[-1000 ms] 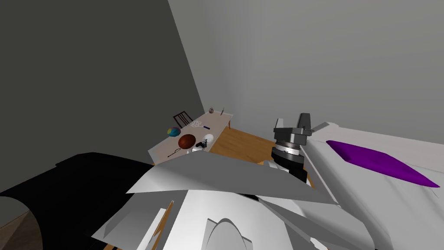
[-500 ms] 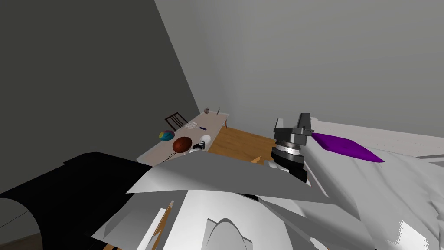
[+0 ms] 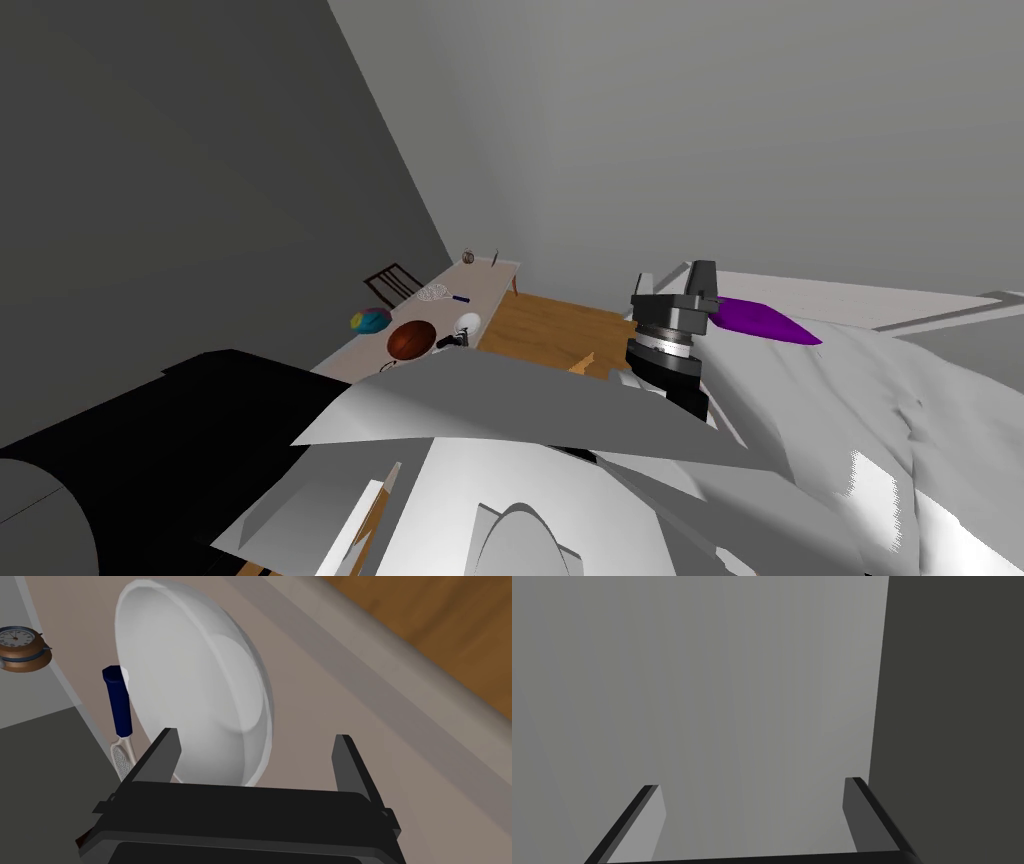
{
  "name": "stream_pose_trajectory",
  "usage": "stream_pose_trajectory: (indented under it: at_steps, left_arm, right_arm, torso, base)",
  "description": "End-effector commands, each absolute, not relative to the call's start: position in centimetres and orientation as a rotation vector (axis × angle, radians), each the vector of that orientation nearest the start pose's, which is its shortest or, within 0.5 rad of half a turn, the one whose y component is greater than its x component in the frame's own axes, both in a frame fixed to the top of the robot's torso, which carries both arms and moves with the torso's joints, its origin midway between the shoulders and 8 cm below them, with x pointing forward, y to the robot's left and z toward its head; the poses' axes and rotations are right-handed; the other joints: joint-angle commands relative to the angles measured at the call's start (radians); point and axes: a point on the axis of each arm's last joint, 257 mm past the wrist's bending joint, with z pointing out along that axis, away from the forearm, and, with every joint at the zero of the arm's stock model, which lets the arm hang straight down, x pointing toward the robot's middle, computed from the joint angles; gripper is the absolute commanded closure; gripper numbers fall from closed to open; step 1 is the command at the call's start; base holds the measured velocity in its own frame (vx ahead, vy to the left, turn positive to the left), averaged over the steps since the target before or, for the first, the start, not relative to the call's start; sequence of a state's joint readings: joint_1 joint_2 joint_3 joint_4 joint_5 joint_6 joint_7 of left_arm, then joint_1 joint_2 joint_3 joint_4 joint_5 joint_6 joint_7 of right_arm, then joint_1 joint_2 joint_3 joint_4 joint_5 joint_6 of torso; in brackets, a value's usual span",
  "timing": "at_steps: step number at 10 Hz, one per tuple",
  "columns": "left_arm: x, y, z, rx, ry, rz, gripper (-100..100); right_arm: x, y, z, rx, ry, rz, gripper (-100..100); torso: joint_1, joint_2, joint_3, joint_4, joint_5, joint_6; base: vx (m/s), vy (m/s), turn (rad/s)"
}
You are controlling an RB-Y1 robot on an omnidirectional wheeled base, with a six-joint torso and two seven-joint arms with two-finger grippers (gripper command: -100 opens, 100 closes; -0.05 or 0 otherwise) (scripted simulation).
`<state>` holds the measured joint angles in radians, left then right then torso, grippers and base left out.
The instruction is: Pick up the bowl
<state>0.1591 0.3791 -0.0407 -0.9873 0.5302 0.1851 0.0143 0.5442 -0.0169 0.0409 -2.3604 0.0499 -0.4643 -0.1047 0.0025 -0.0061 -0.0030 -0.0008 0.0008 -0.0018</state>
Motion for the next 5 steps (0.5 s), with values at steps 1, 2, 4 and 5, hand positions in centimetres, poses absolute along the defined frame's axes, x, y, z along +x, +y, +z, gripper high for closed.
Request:
stream_pose_trajectory:
  at_steps: [1, 2, 4, 5]
  left_arm:
    - [29.2, 45.0, -56.5, -2.09, 1.437, -0.54, -100]
    - [29.2, 44.9, -56.5, -2.099, 1.428, -0.549, -100]
    - [27.2, 46.8, -56.7, -2.126, 1.372, -0.524, -100]
    - [27.2, 46.8, -56.7, -2.122, 1.377, -0.524, -100]
  right_arm:
    - [33.4, -26.1, 3.8, 0.658, 0.626, 1.395, 0]
    - [33.4, -26.1, 3.8, 0.658, 0.626, 1.395, 0]
    - [33.4, -26.1, 3.8, 0.658, 0.626, 1.395, 0]
    - [33.4, -26.1, 3.8, 0.658, 0.626, 1.395, 0]
  torso:
    - [0.0, 0.0, 0.0, 0.0, 0.0, 0.0]
    - [-0.001, 0.001, 0.0, 0.0, 0.0, 0.001]
    - [0.0, 0.0, 0.0, 0.0, 0.0, 0.0]
    - [-0.001, 0.0, 0.0, 0.0, 0.0, 0.001]
  base:
    - [-0.02, -0.018, -0.333]
    - [-0.02, -0.009, -0.212]
    - [-0.01, -0.011, -0.159]
    - [-0.015, -0.01, -0.216]
